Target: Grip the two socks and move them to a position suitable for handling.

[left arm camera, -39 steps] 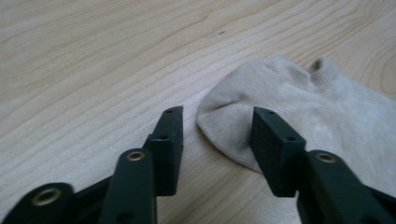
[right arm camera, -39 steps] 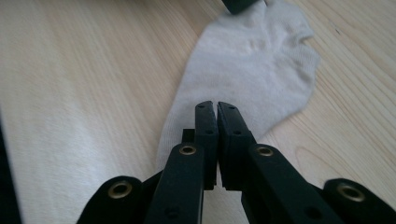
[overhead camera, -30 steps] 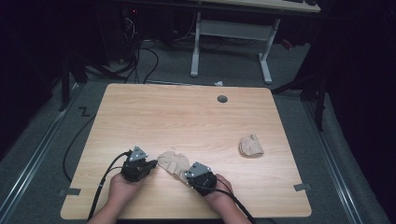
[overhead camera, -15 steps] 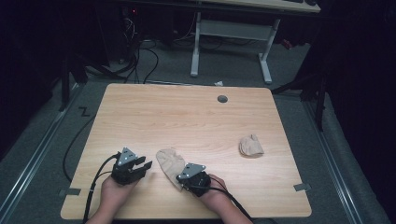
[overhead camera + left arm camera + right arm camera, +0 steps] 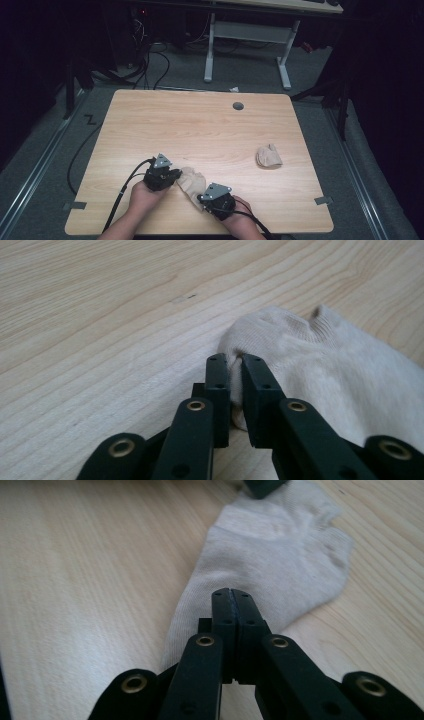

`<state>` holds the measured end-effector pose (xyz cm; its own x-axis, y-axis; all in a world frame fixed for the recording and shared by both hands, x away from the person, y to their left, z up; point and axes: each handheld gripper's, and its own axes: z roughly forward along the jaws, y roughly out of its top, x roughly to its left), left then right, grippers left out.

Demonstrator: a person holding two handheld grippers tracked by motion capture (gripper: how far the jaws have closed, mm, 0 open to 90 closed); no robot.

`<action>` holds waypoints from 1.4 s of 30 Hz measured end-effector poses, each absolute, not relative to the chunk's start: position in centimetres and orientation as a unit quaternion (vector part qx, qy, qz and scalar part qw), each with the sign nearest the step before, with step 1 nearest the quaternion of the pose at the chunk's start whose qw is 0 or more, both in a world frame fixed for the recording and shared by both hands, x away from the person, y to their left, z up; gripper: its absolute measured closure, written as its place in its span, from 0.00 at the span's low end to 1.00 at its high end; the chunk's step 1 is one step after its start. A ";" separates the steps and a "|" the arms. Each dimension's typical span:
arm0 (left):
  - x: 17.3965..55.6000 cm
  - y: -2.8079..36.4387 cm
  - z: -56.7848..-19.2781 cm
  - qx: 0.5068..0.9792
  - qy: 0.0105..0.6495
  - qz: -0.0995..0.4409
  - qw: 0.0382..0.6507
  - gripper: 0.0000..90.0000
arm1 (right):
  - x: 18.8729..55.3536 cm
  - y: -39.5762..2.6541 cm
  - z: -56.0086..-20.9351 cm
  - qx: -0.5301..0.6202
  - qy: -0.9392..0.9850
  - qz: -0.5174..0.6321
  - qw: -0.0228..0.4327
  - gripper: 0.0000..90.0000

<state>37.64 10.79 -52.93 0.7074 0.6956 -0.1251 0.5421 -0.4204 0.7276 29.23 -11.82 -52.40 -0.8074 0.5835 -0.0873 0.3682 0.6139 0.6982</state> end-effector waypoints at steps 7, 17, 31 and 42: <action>36.1 12.8 -51.4 0.813 0.381 0.122 0.423 0.95 | 31.4 -13.2 -52.4 0.309 0.869 0.335 0.192 0.95; 32.1 14.9 -50.5 0.804 0.382 0.128 0.437 0.94 | 34.4 -11.2 -51.3 0.321 0.852 0.329 0.251 0.84; 31.7 15.3 -50.1 0.805 0.372 0.112 0.448 0.70 | 31.5 -10.0 -50.7 0.285 0.874 0.335 0.205 0.78; 34.0 18.6 -49.4 0.769 0.421 0.152 0.456 0.66 | 29.2 -13.1 -51.8 0.307 0.880 0.296 0.211 0.99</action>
<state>33.96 18.60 -49.44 0.5993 0.7862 -0.1506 0.5099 -0.2299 0.8289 29.23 -13.10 -51.84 -0.7226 0.6648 -0.1895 0.4151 0.6365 0.6501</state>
